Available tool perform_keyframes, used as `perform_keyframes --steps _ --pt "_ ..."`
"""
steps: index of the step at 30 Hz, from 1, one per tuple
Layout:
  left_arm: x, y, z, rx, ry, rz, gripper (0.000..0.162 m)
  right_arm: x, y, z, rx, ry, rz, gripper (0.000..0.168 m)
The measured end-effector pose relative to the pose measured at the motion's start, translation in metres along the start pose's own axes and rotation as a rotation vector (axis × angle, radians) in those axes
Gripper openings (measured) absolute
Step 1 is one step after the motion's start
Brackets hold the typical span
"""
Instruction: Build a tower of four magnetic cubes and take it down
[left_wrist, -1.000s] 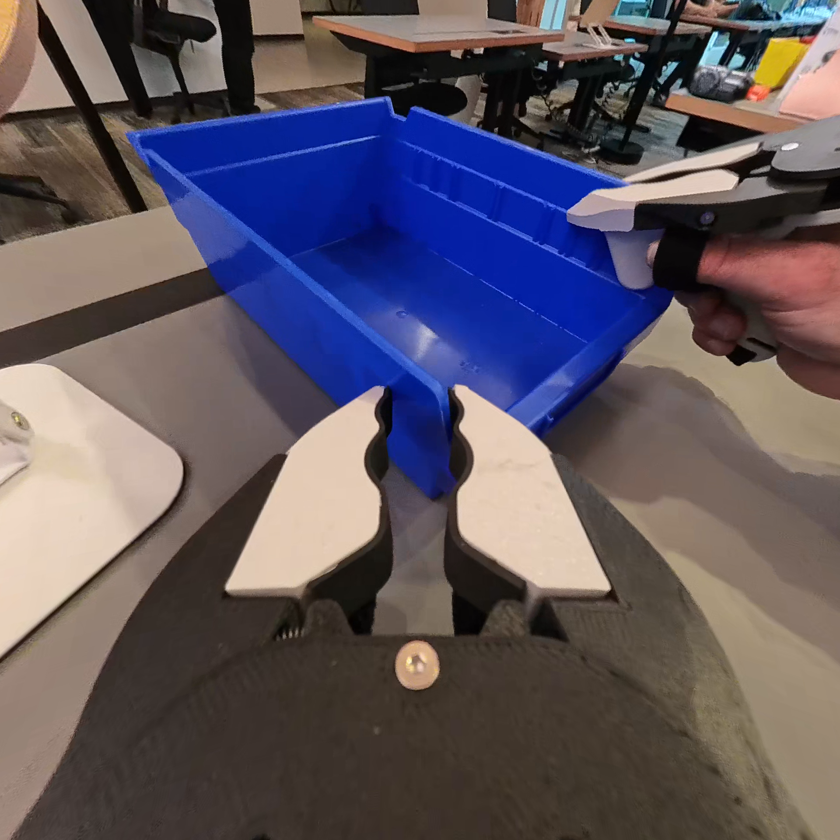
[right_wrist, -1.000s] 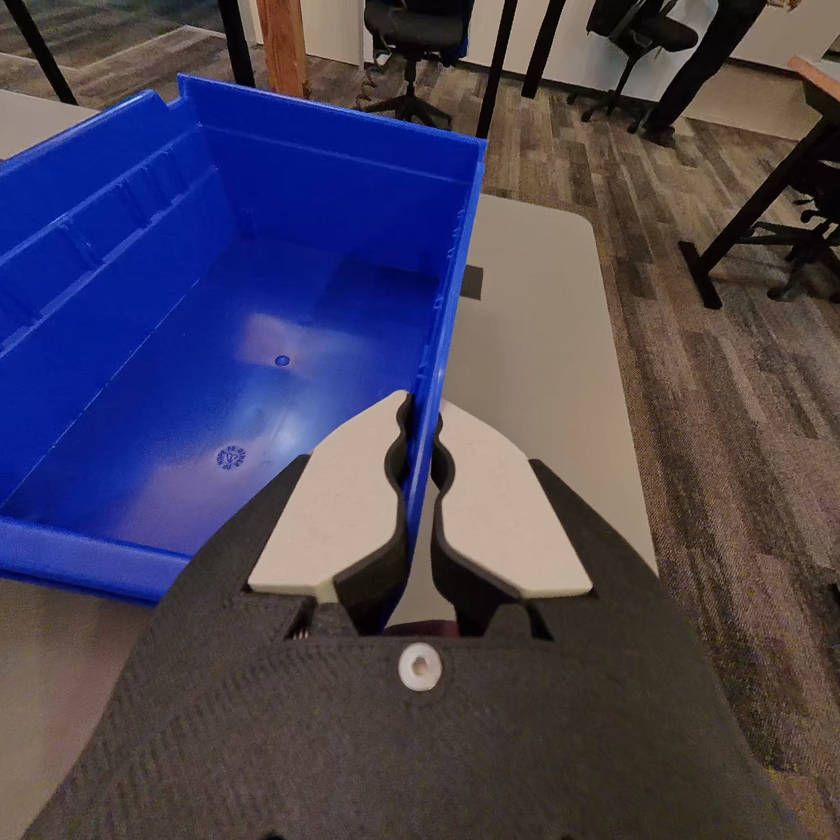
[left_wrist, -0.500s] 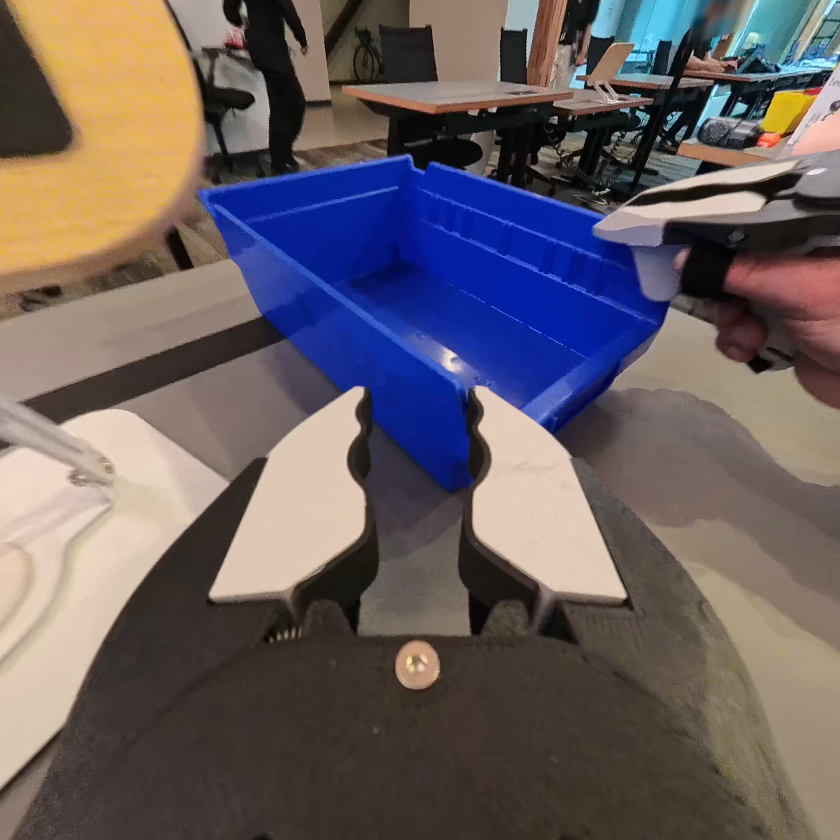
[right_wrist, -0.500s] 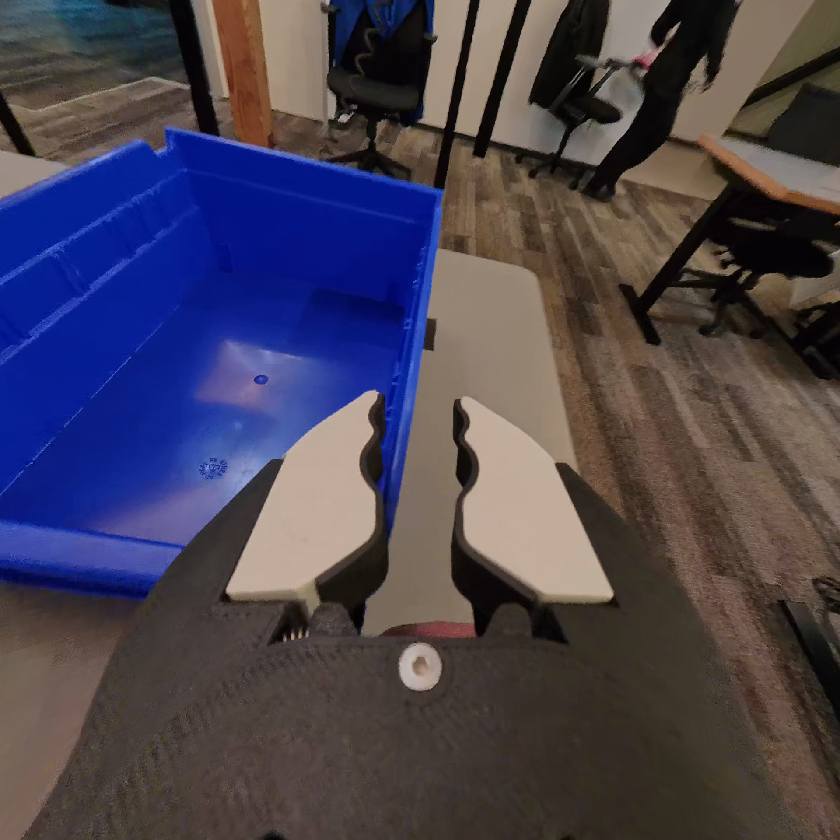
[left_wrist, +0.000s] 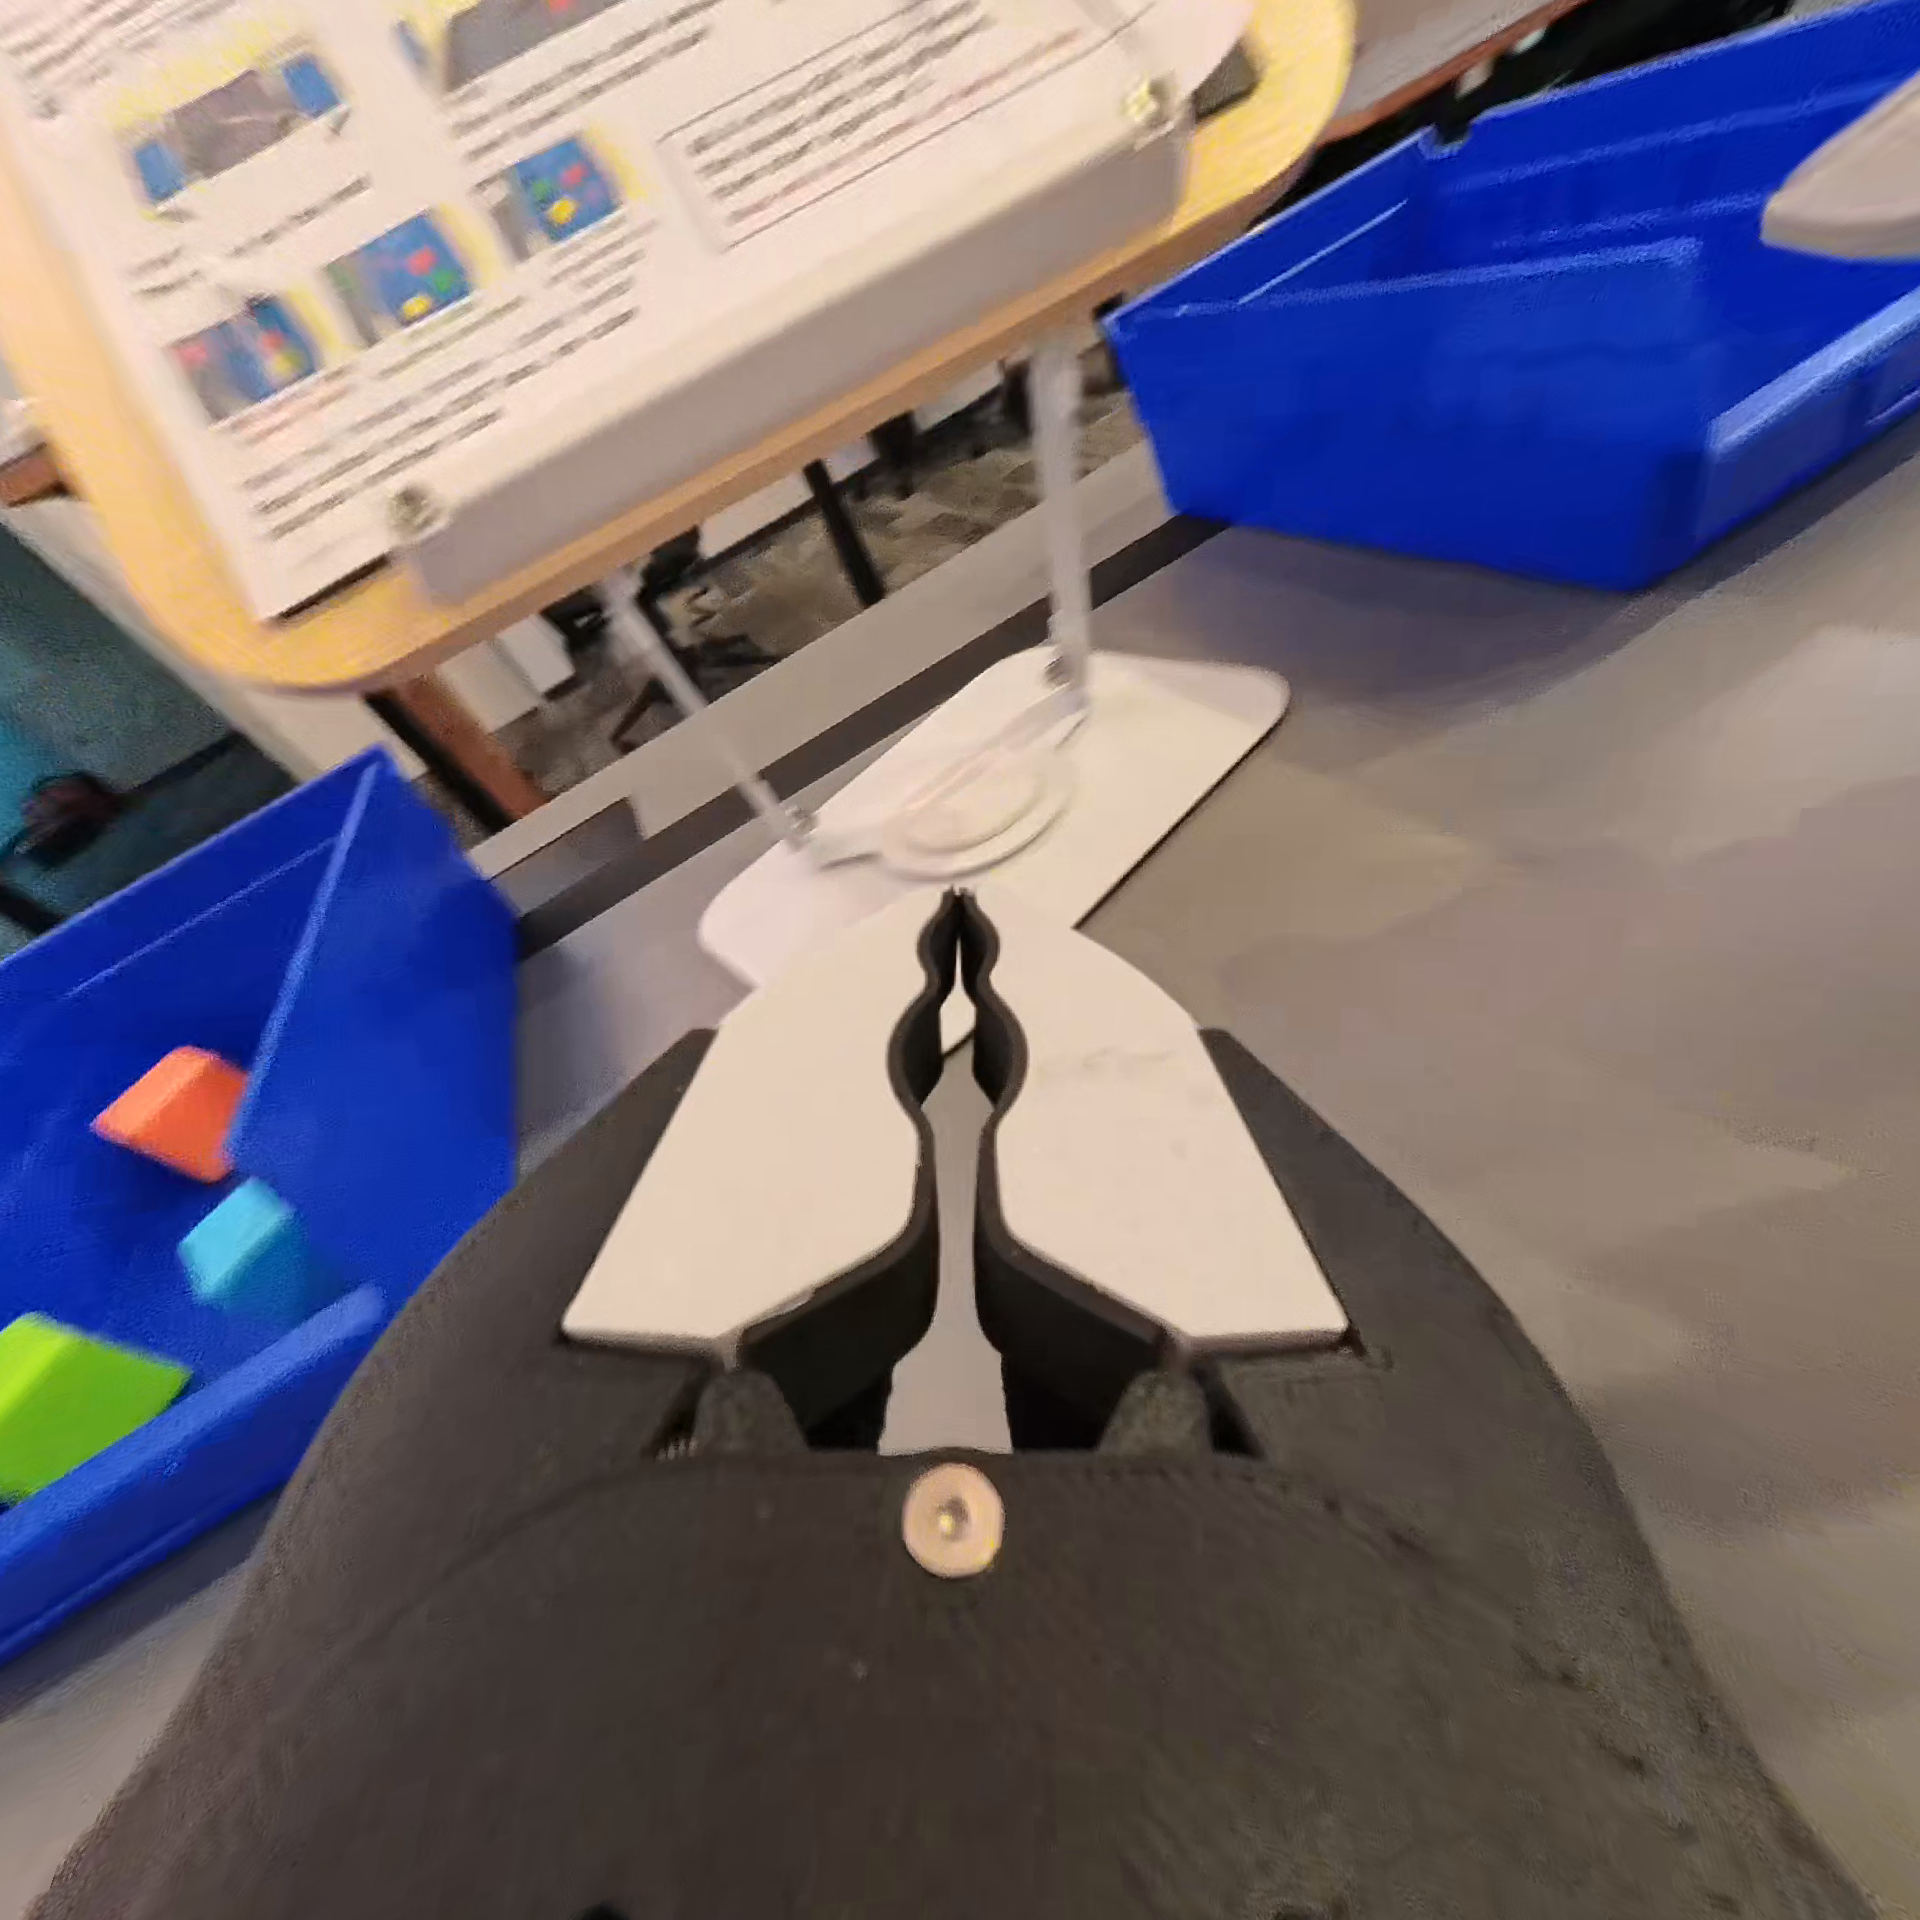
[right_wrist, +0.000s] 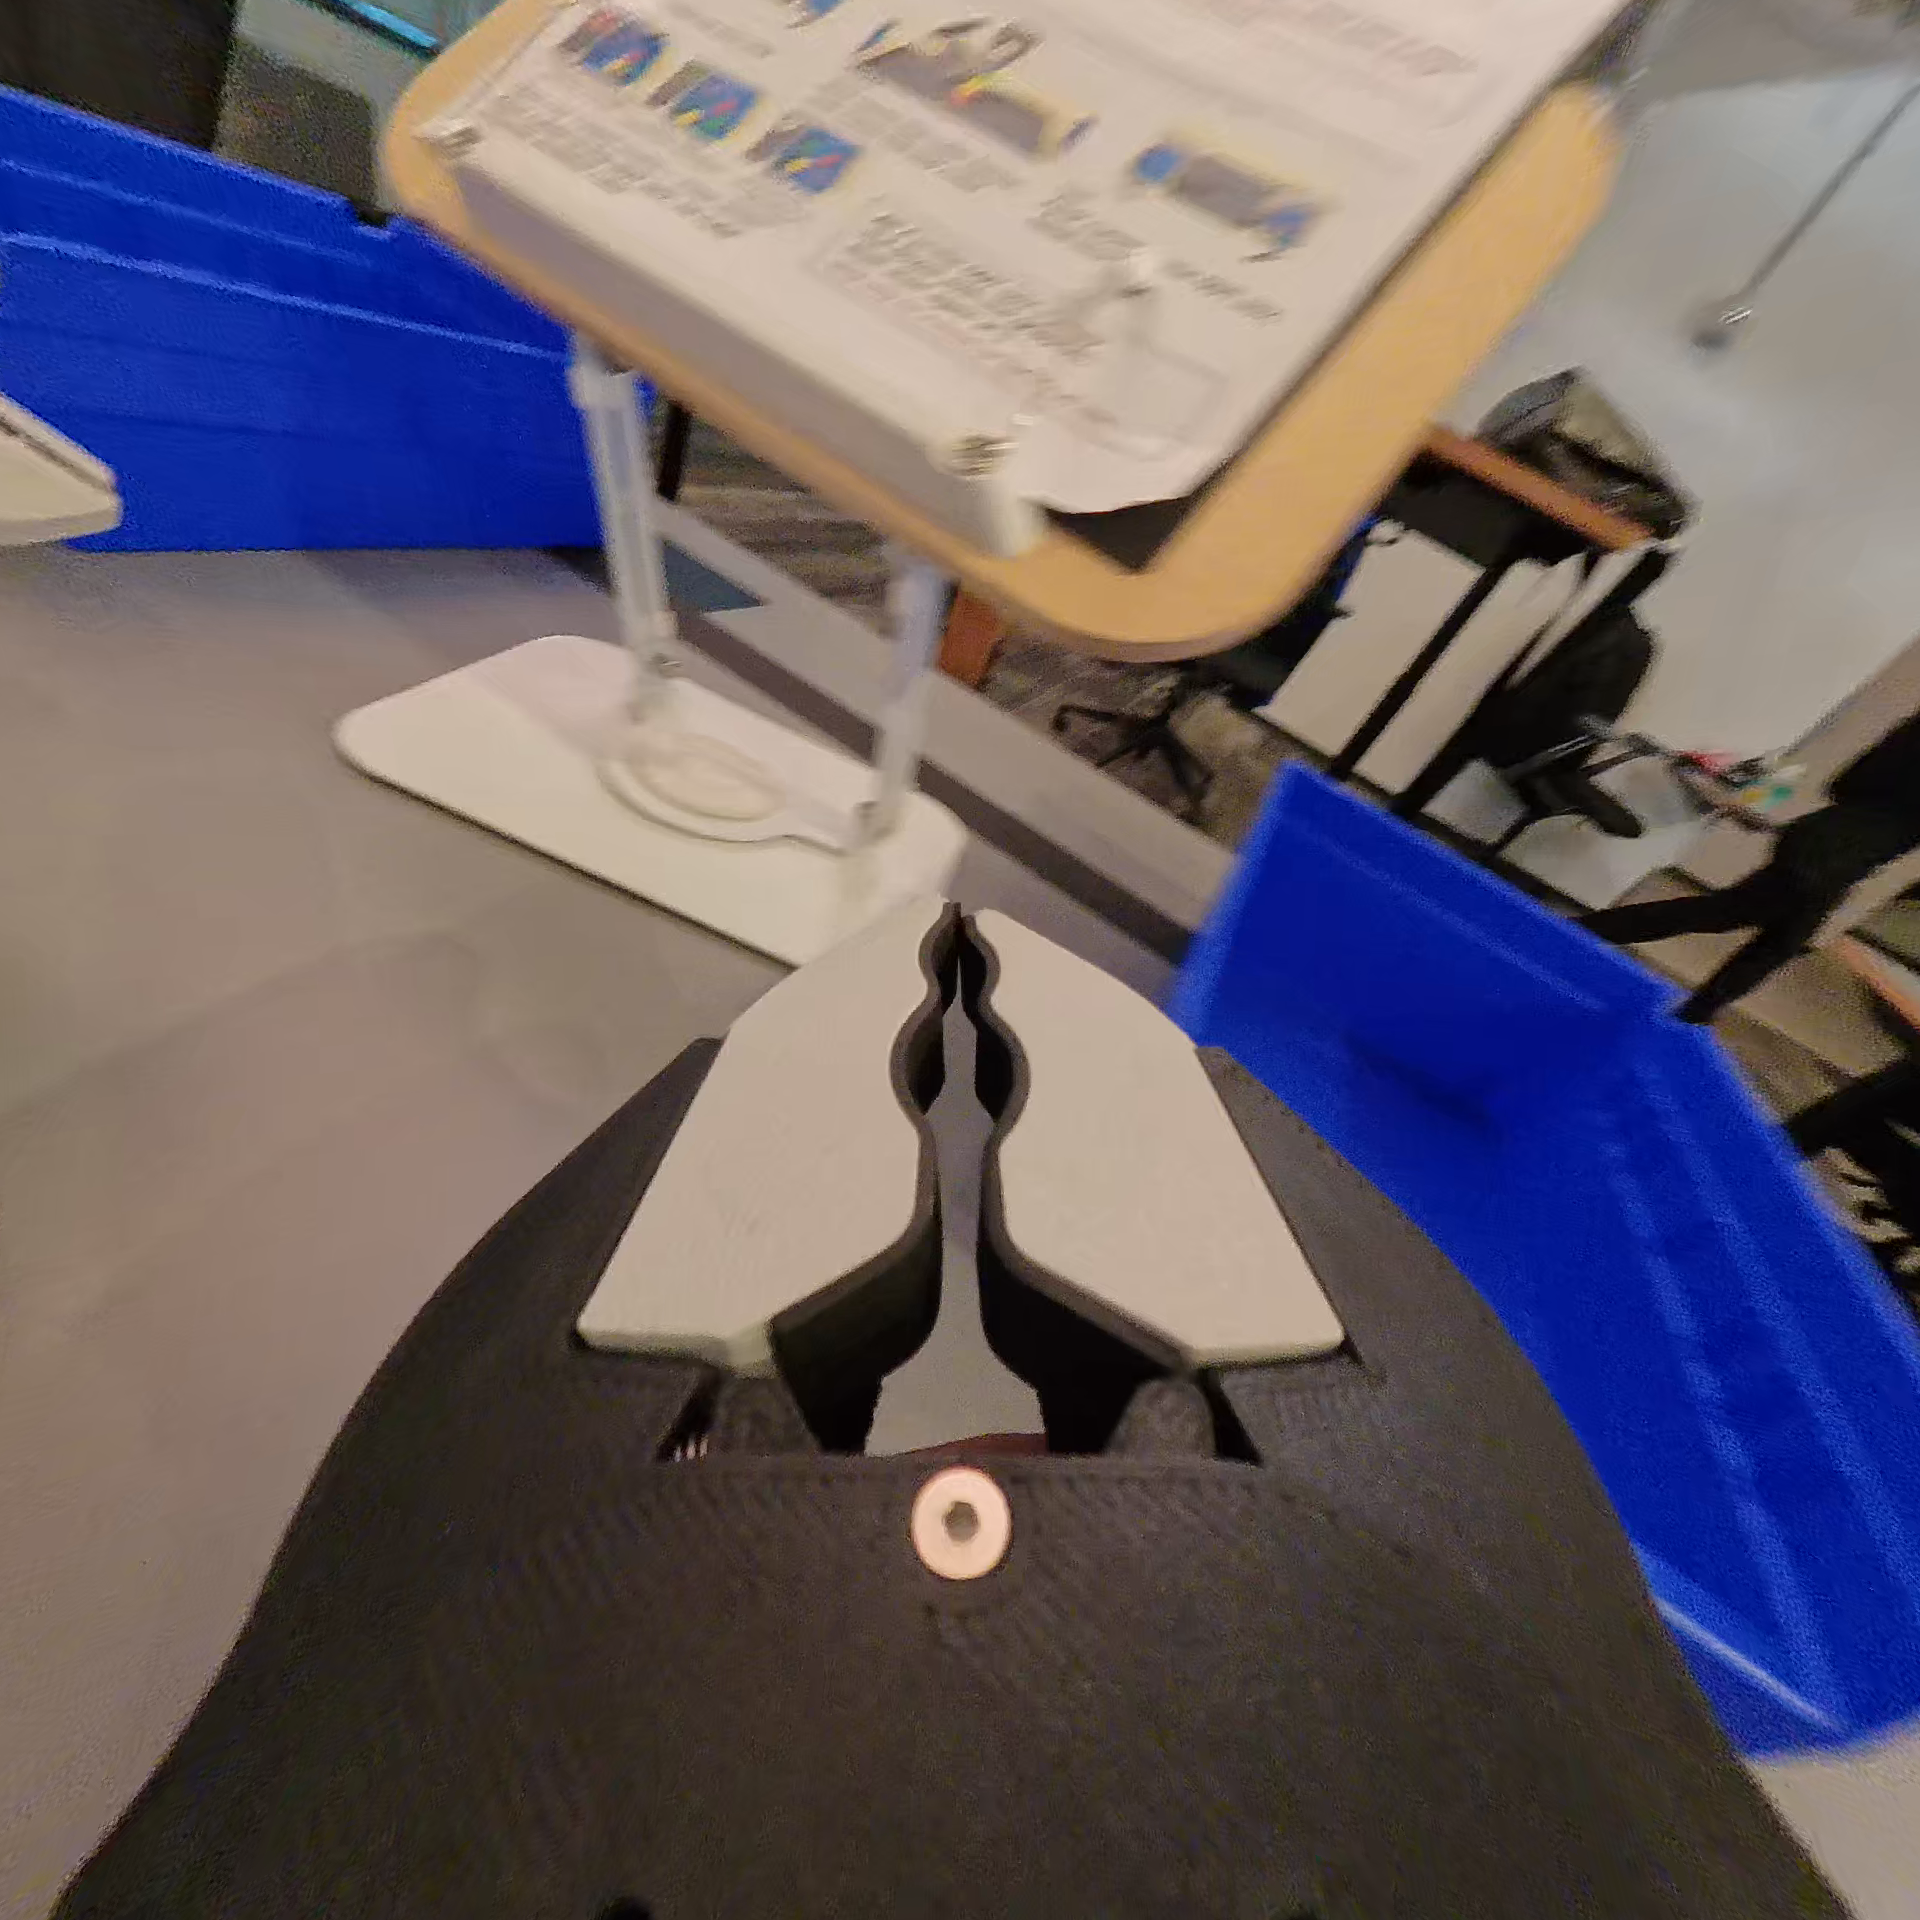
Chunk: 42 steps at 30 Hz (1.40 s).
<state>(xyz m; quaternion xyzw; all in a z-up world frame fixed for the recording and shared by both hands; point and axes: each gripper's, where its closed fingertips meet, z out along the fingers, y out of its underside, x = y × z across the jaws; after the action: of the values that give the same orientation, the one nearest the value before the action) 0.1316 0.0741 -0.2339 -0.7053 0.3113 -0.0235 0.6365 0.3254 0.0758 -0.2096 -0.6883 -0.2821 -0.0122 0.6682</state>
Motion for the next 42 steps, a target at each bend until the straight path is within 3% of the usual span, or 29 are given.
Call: perform_keyframes --steps 1,5,17,29,42 --pt "-0.01 0.007 -0.003 -0.016 -0.021 -0.006 0.0 -0.02 0.0 0.01 -0.016 -0.029 0.007 0.0" --pt "-0.033 0.021 0.002 -0.036 -0.043 -0.044 0.0 -0.082 0.005 0.049 -0.078 -0.118 0.015 0.0" --pt "-0.029 0.016 0.059 0.0 -0.005 0.089 0.0 -0.123 -0.027 0.124 -0.036 -0.112 0.055 0.0" --pt "-0.047 0.03 0.072 -0.094 -0.048 0.01 0.0 -0.102 -0.018 0.128 -0.065 -0.066 0.111 0.008" --pt "-0.034 0.035 0.076 -0.143 -0.02 0.085 0.0 -0.105 -0.008 0.13 -0.135 -0.051 0.018 0.006"
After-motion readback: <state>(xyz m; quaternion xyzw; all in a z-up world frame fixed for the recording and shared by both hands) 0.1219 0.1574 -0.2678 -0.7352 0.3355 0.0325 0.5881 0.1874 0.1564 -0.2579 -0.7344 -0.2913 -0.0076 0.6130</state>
